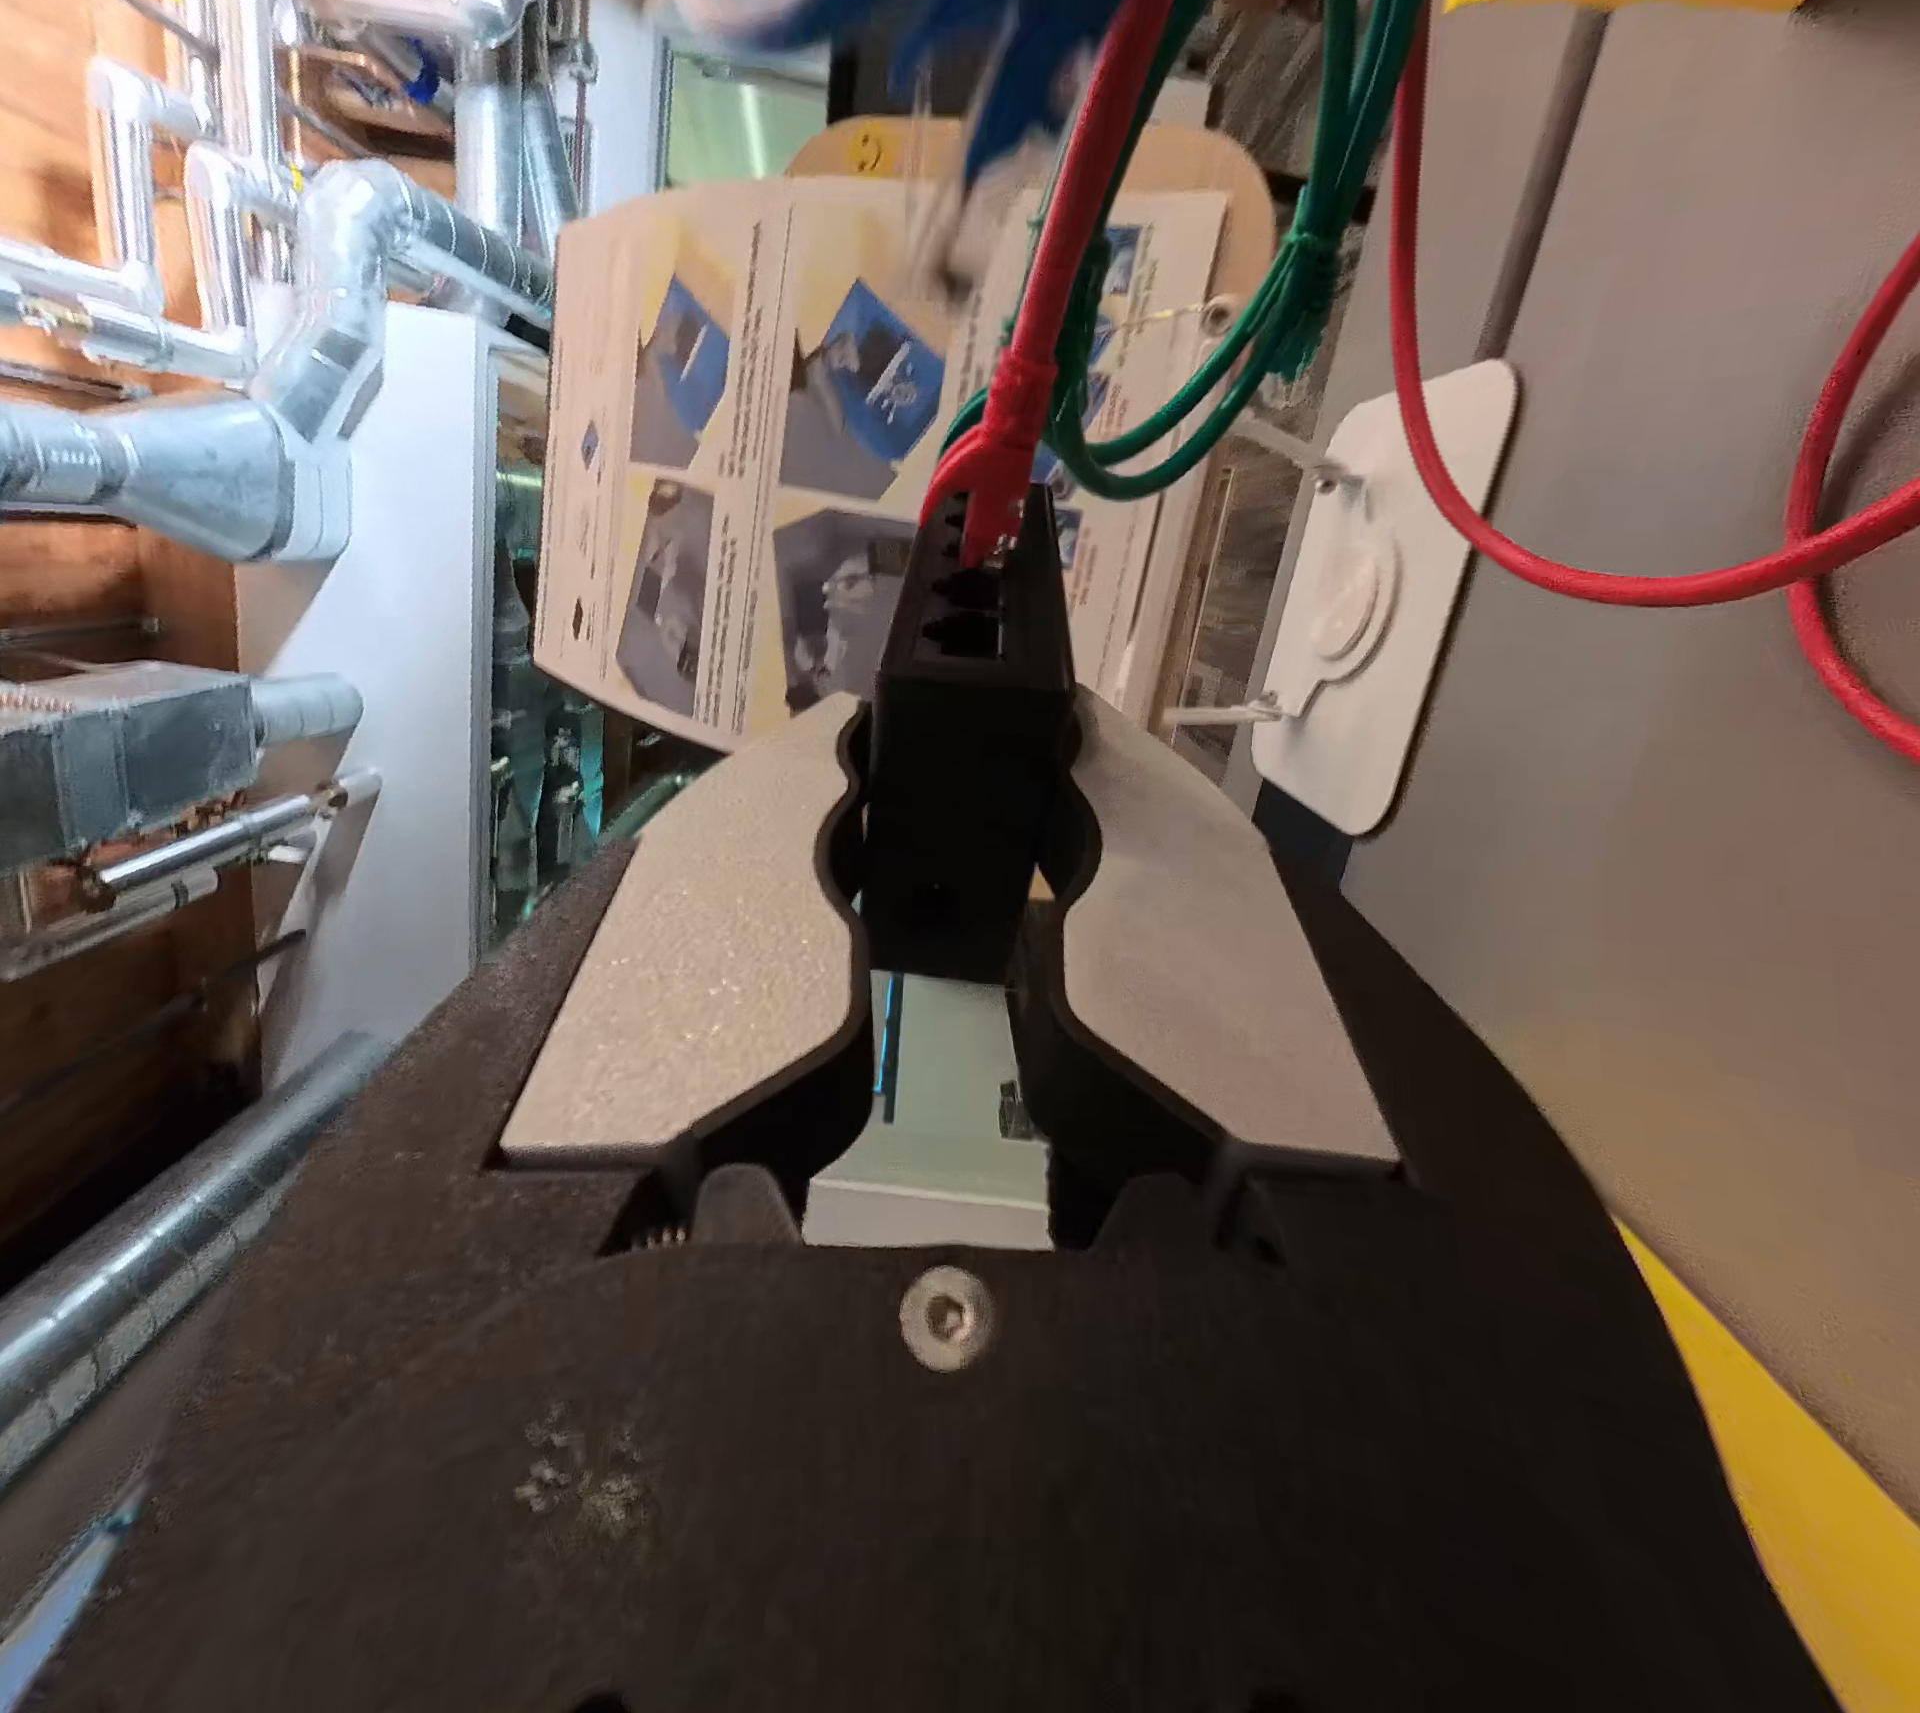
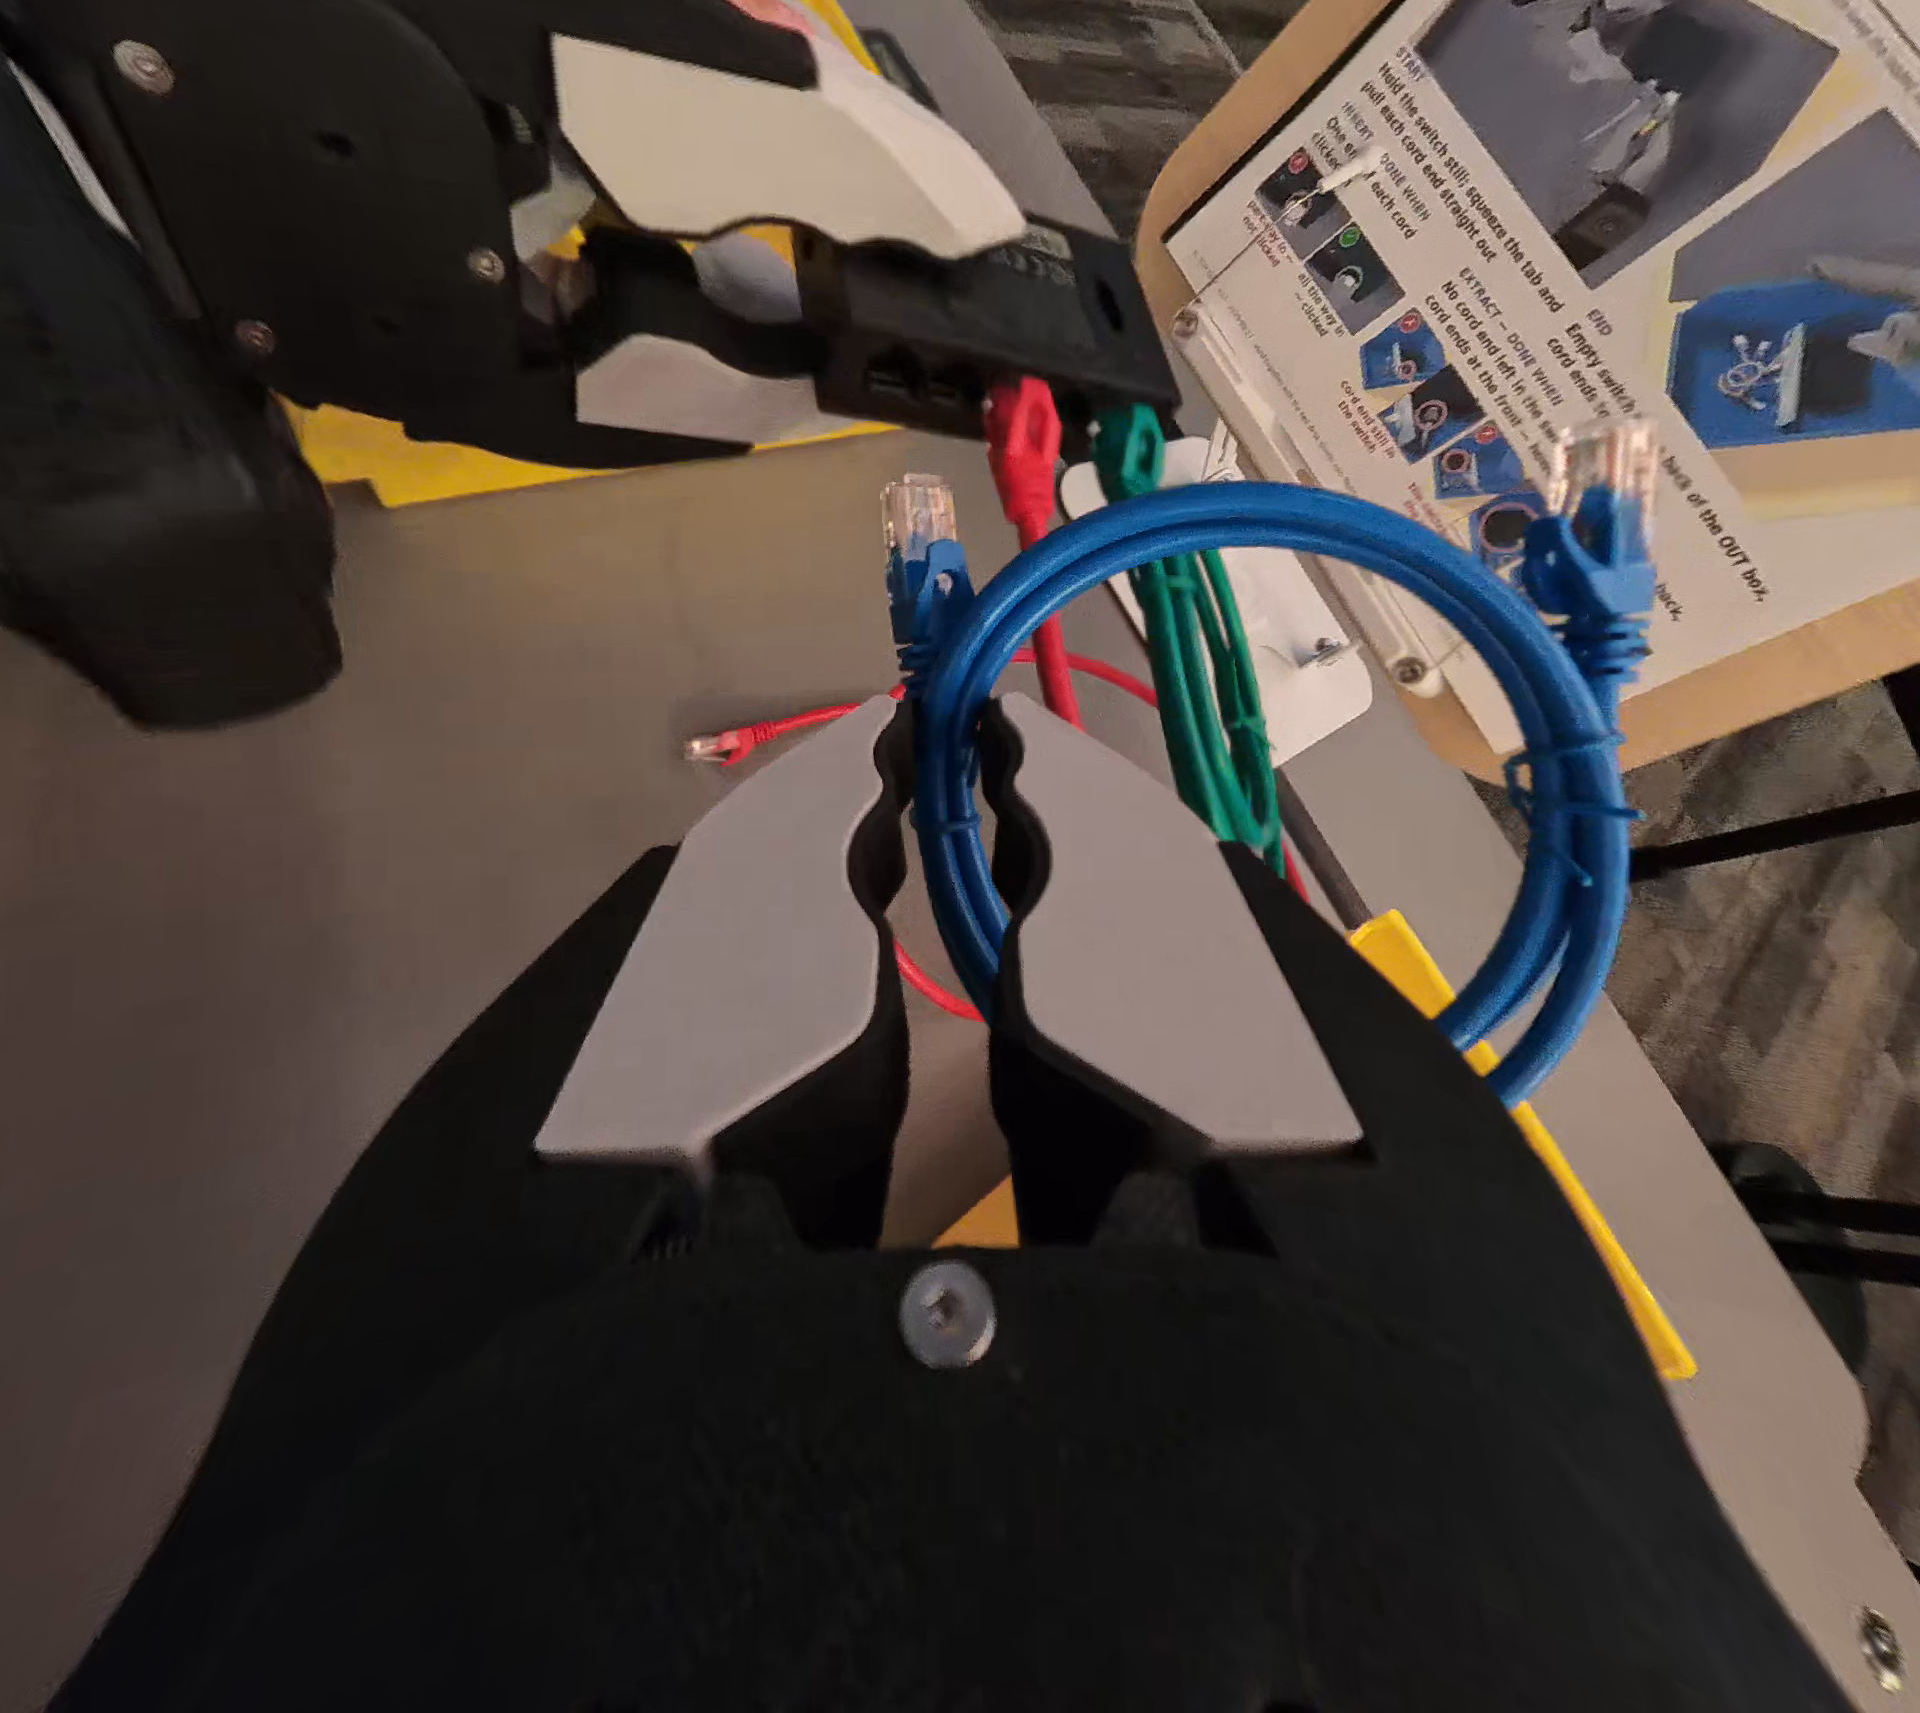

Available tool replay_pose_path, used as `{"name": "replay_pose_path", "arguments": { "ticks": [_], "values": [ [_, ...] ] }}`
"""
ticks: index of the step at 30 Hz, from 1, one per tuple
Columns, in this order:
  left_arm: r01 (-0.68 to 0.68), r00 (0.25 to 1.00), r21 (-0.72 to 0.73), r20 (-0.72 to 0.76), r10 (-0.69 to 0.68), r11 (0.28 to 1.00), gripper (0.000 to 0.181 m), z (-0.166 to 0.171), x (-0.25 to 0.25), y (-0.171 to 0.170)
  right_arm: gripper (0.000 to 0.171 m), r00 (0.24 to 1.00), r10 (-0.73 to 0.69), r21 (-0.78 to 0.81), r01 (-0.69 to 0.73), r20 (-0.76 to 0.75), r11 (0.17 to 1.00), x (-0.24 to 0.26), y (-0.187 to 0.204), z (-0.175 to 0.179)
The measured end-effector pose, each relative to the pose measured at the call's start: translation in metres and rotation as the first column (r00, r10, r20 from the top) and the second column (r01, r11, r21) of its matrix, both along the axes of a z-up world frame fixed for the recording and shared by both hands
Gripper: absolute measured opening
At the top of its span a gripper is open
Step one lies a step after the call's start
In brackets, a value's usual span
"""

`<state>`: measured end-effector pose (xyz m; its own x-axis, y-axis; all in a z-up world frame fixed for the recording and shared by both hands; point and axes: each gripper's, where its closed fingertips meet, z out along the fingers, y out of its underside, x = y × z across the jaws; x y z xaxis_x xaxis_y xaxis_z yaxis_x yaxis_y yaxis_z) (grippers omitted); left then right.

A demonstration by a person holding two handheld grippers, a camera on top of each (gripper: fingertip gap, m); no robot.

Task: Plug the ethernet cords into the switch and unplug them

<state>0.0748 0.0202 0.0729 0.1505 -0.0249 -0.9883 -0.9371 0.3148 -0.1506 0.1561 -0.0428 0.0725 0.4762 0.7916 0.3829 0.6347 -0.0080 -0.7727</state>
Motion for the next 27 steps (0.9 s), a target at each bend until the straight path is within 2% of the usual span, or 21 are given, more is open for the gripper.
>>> {"name": "replay_pose_path", "arguments": {
  "ticks": [15,23,27],
  "values": [
    [0.047,0.995,-0.013,-0.09,-0.048,0.999,0.03,-0.021,0.032,-0.006,0.013,0.991,-0.037,-0.043,0.043,0.125,0.998,-0.002,0.008,-0.028],
    [0.064,0.984,-0.005,-0.166,-0.064,0.998,0.03,-0.029,0.037,-0.009,0.013,0.991,-0.036,-0.103,0.05,0.129,0.993,-0.005,0.007,-0.036],
    [0.054,0.984,0.008,-0.173,-0.052,0.998,0.03,-0.027,0.035,-0.009,0.013,0.996,-0.047,-0.15,0.057,0.072,0.987,-0.008,0.005,-0.034]
  ]
}}
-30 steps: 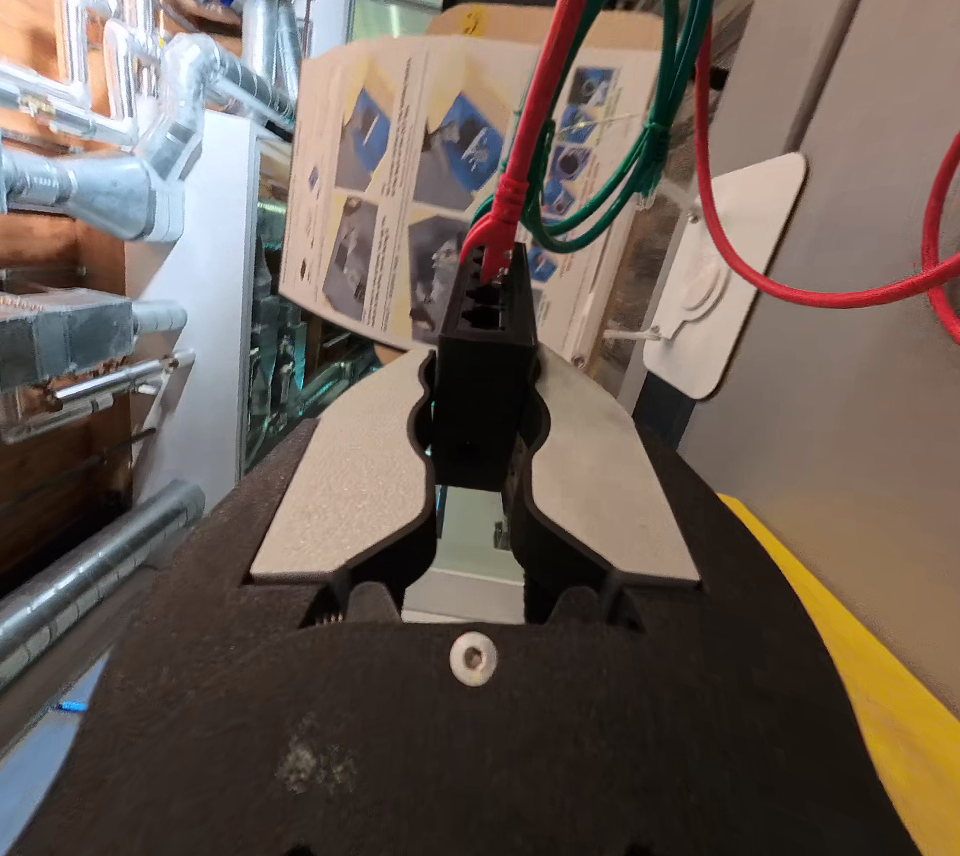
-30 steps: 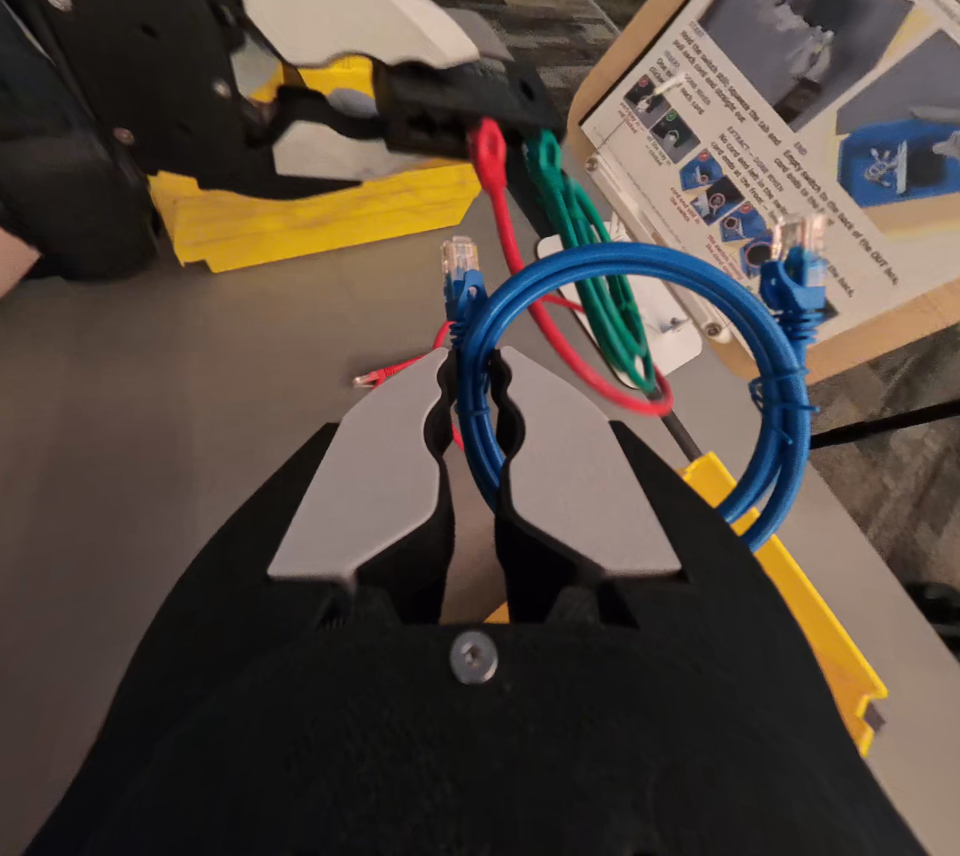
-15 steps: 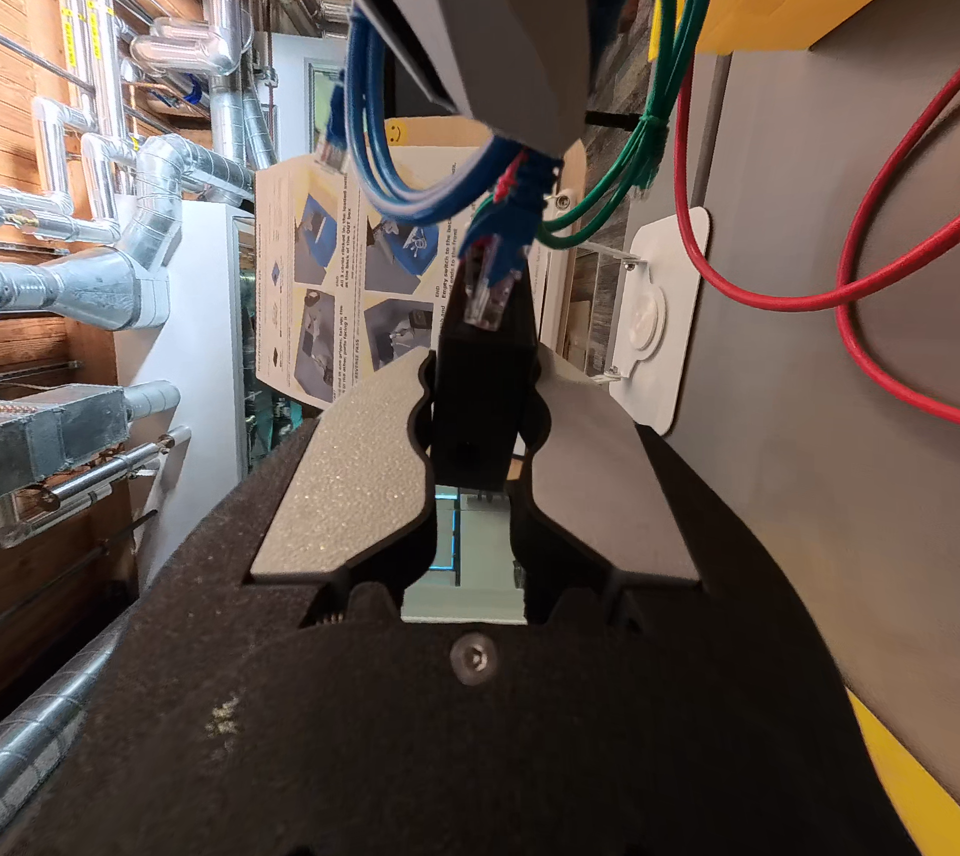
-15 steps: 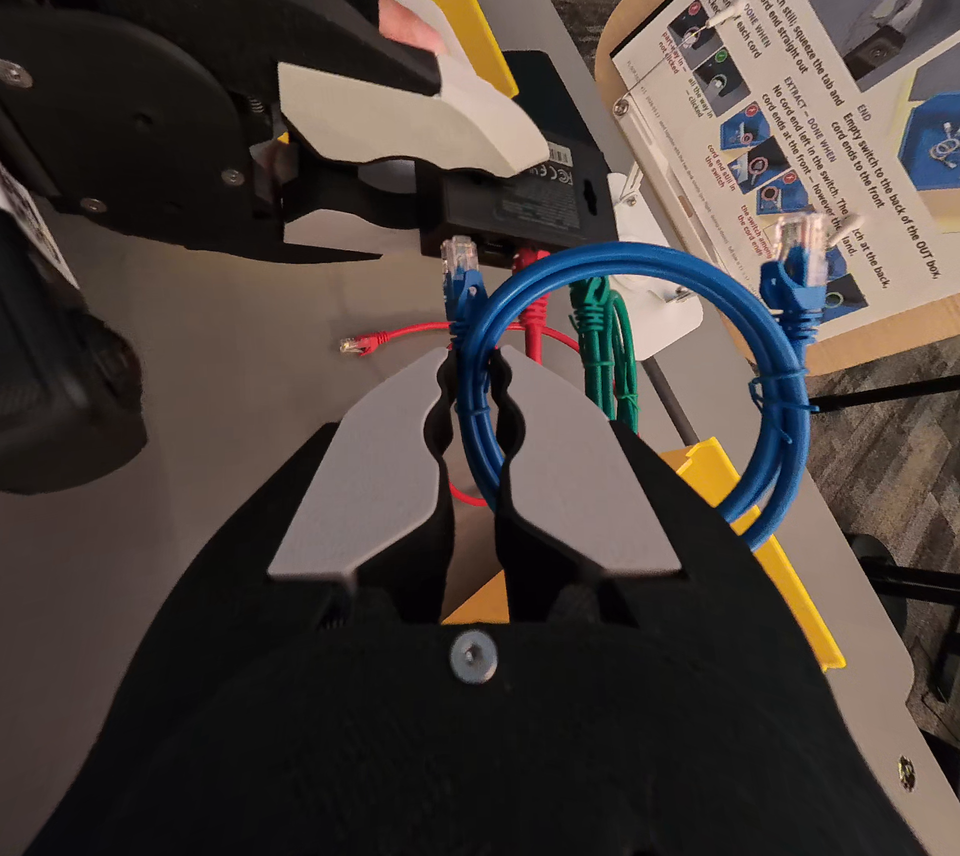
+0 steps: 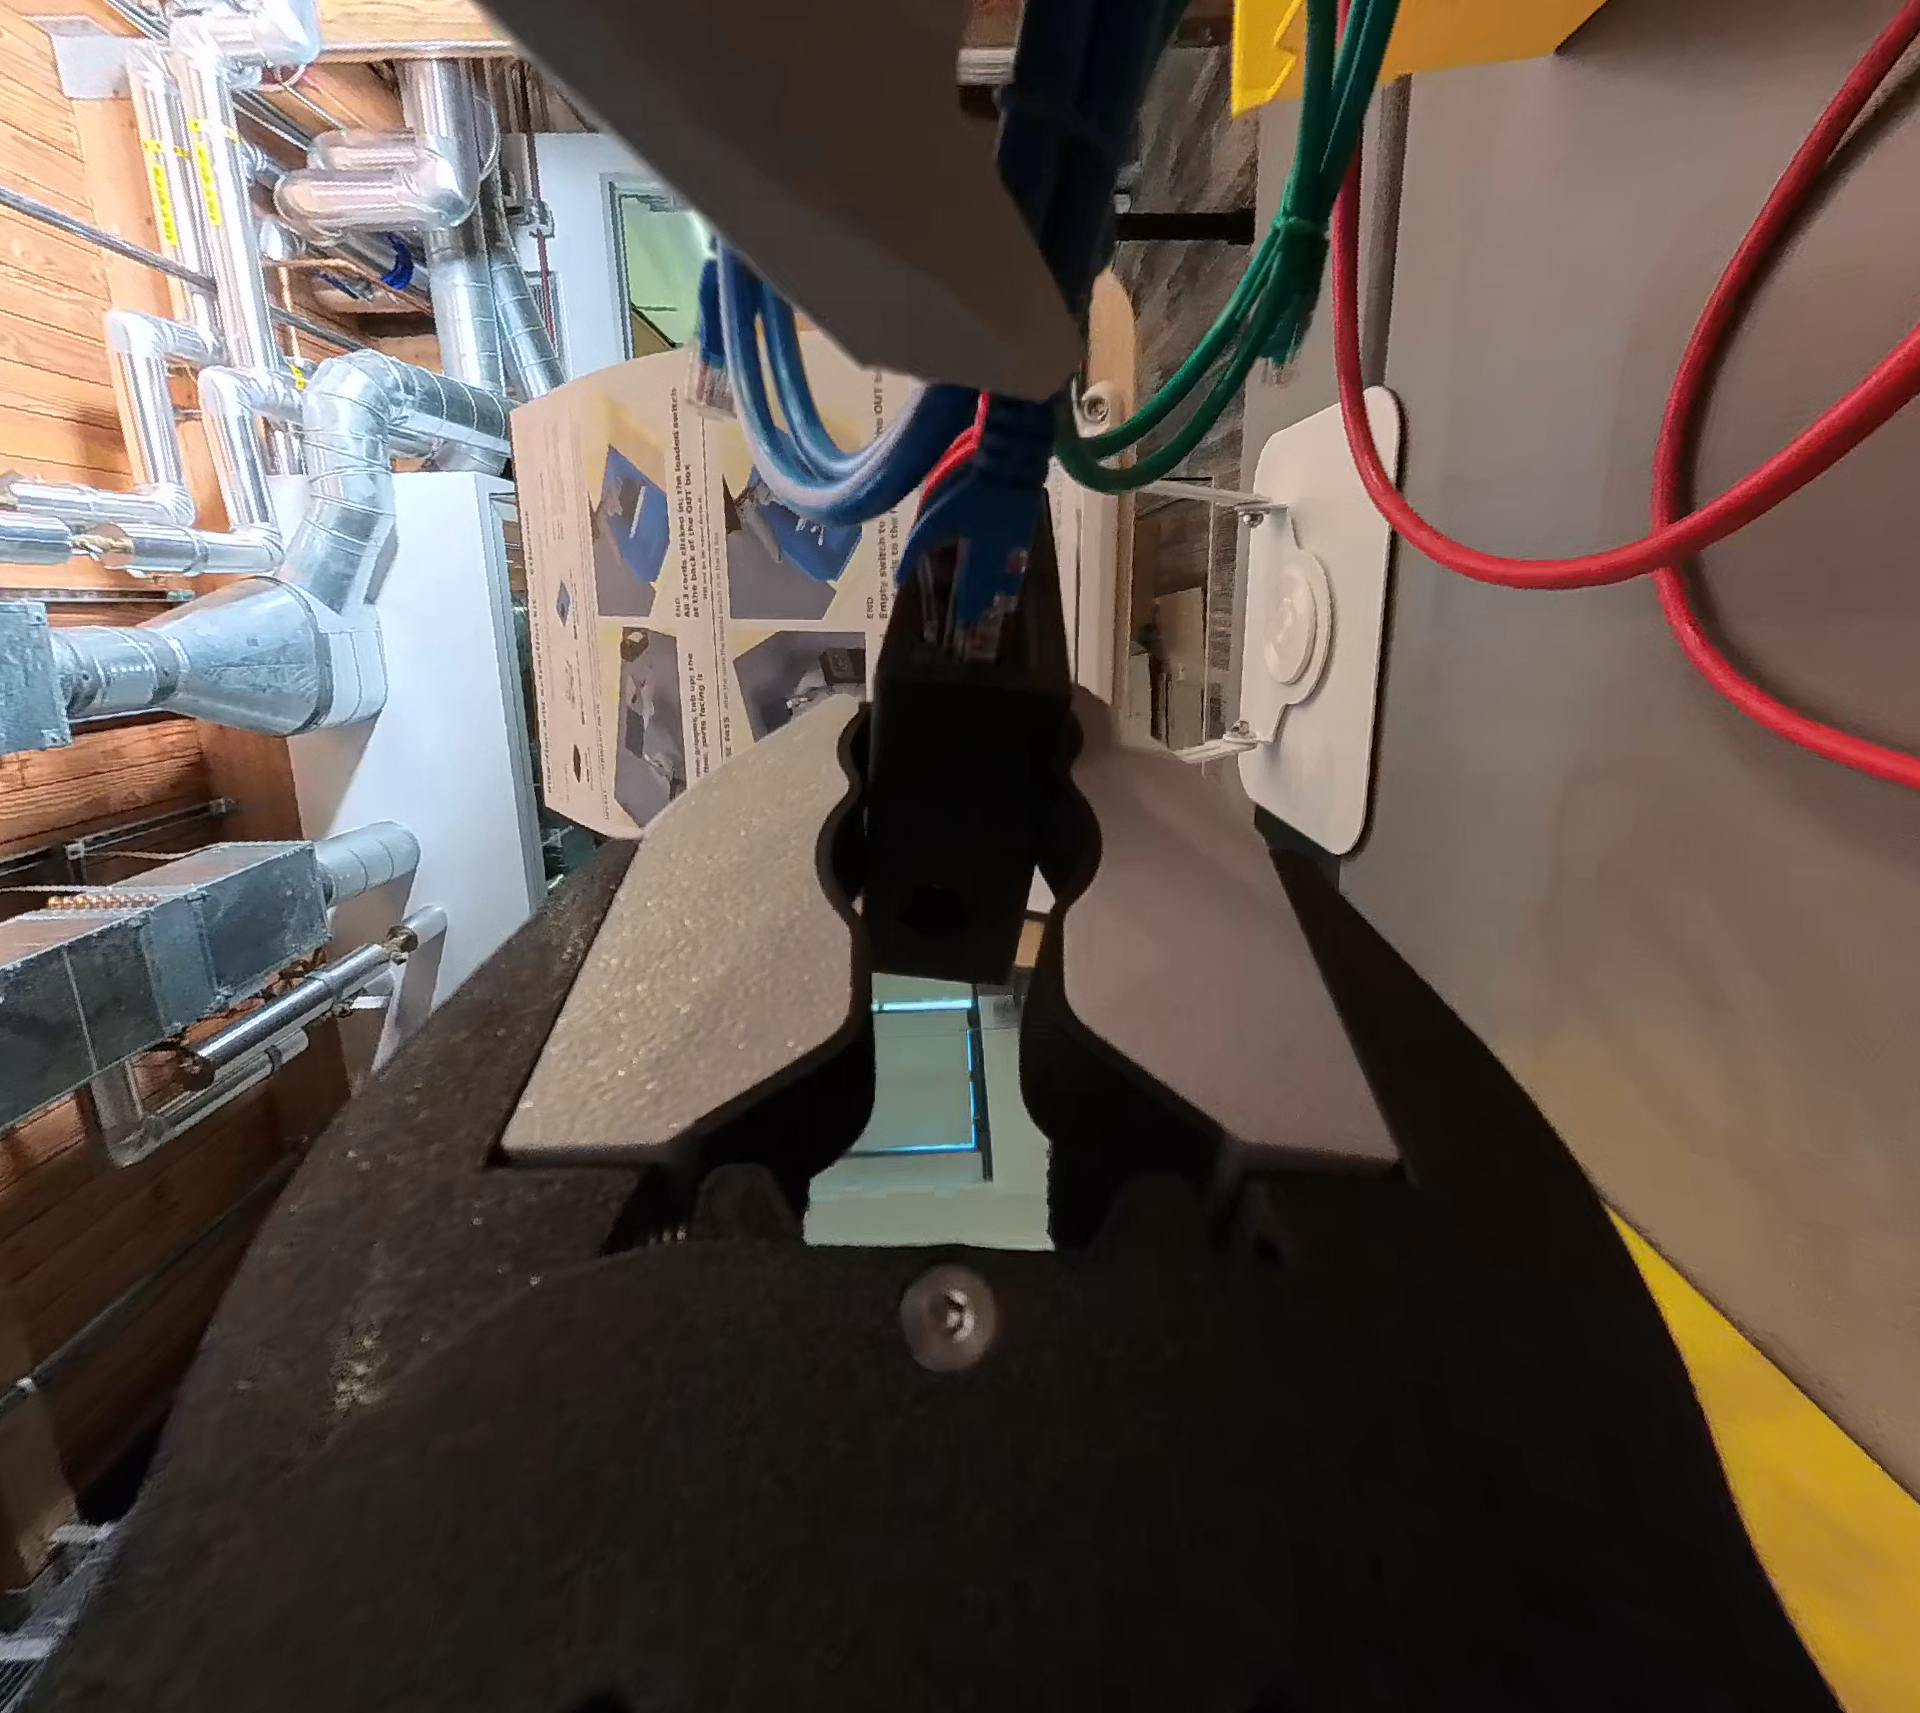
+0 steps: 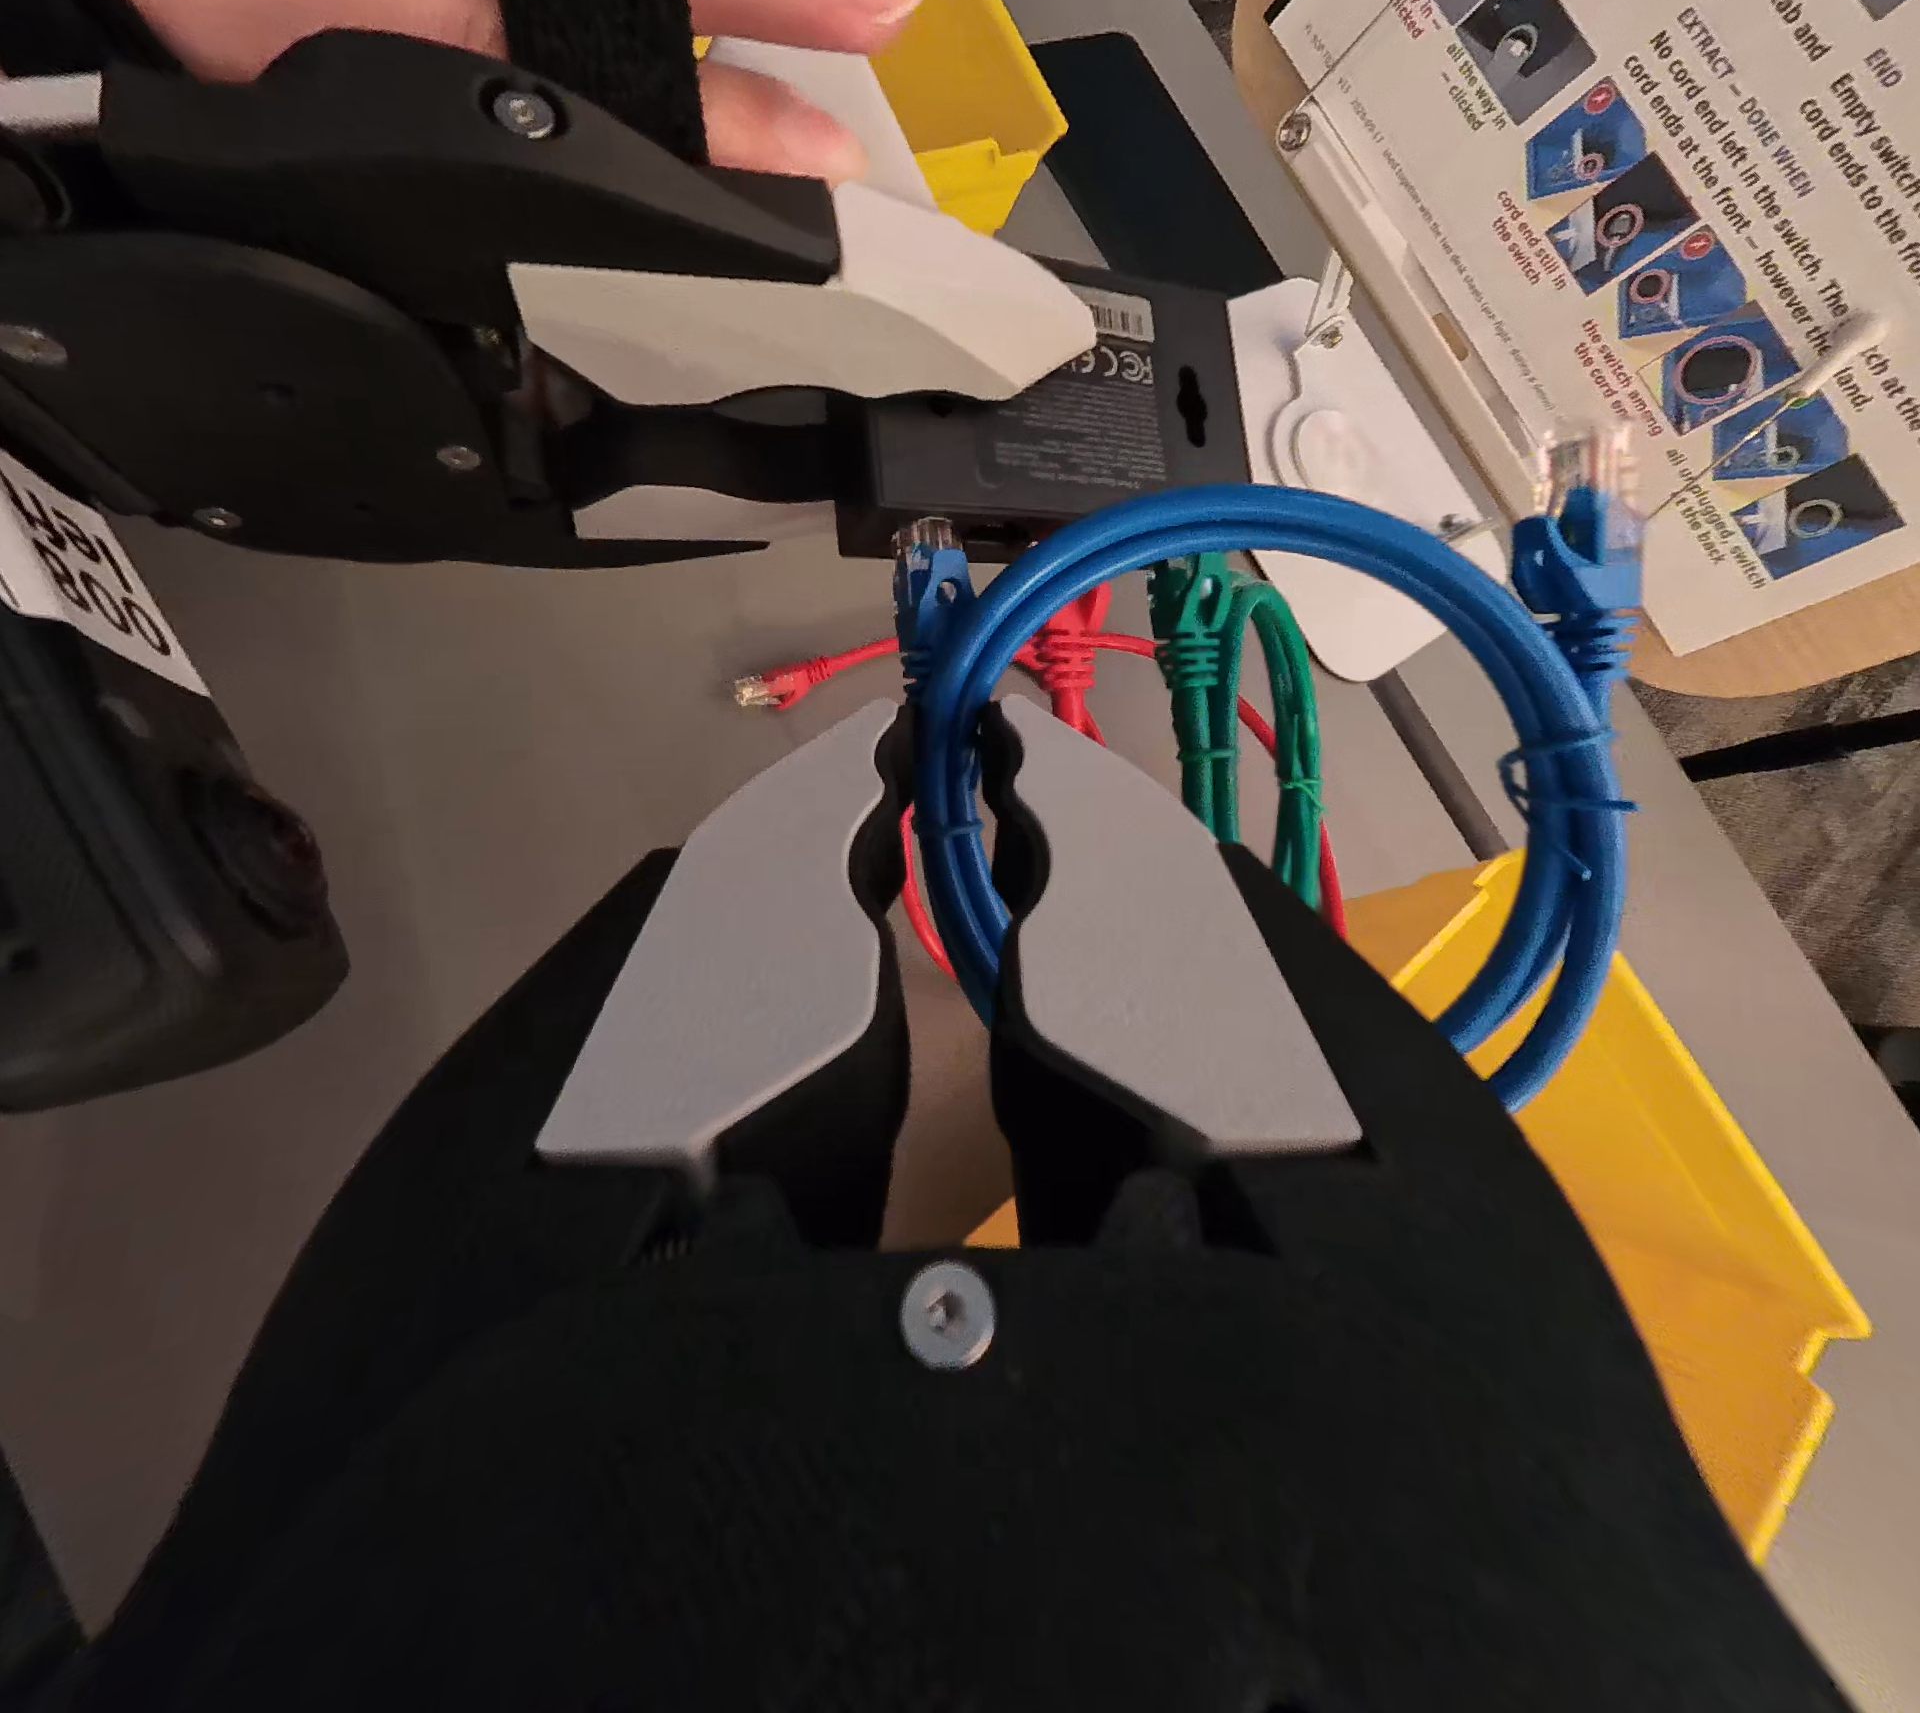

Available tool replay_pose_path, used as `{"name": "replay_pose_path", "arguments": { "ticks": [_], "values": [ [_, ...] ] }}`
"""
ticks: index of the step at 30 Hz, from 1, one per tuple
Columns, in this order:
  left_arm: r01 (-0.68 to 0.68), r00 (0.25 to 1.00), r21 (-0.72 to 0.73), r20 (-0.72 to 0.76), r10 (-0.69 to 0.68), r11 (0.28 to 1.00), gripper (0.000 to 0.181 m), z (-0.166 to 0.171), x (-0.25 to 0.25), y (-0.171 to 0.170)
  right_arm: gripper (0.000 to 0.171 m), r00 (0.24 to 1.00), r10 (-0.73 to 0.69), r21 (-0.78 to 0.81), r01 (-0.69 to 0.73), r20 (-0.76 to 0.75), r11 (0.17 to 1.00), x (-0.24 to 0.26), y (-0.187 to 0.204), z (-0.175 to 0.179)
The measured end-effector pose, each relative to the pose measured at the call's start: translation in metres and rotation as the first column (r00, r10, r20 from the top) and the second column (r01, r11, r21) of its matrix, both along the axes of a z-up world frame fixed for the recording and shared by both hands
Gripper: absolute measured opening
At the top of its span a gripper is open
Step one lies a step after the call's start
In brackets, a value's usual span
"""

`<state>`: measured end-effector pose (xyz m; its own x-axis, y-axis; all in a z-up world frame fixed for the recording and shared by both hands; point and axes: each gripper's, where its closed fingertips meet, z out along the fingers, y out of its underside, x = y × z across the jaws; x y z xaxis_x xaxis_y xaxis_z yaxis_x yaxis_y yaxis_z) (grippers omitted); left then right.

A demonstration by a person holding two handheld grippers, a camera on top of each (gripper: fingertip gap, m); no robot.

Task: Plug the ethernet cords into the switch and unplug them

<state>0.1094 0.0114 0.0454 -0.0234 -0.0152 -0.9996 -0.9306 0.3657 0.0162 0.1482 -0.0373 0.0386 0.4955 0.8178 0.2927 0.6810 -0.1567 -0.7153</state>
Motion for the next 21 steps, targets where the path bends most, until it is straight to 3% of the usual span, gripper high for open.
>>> {"name": "replay_pose_path", "arguments": {
  "ticks": [9,21],
  "values": [
    [-0.05,0.999,0.016,0.018,0.05,0.999,0.03,0.005,-0.01,0.006,0.013,0.999,-0.02,0.046,0.022,-0.046,0.999,-0.009,0.006,0.005],
    [-0.06,0.989,-0.006,0.133,0.06,0.998,0.03,0.024,-0.026,0.005,0.019,0.994,0.097,0.287,-0.078,-0.053,0.955,-0.022,0.008,0.027]
  ]
}}
